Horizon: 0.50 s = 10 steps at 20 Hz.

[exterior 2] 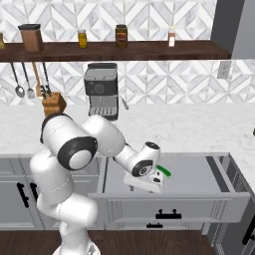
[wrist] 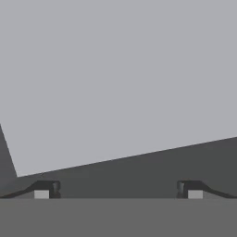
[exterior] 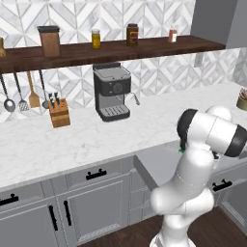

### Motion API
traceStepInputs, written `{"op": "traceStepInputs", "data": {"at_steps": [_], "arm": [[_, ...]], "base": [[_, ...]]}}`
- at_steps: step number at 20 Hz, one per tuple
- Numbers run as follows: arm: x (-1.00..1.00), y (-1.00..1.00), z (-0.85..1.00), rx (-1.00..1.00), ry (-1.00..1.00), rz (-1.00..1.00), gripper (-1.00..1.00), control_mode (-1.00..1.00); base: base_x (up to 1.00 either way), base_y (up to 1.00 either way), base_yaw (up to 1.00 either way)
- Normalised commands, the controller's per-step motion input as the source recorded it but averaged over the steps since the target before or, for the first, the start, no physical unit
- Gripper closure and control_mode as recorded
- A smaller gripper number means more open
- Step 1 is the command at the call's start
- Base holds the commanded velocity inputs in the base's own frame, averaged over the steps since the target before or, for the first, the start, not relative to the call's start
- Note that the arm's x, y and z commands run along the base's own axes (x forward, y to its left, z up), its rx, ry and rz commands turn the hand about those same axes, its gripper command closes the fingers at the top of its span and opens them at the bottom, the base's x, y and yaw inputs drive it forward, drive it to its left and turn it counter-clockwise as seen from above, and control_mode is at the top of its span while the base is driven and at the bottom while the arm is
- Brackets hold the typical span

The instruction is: Pick up the knife from the drawer and place it on the cutting board. Then place the meat from the plate to the cutting board.

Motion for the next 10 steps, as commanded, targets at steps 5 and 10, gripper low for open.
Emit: {"op": "traceStepInputs", "data": {"at_steps": [5, 10], "arm": [[-1.0, -0.08, -0.26, 0.0, 0.2, 0.0, -1.0, -1.0], [-0.37, -0.37, 0.4, 0.0, 0.11, 0.01, -1.0, -1.0]], "base": [[0.0, 0.0, 0.0], [0.0, 0.0, 0.0]]}}
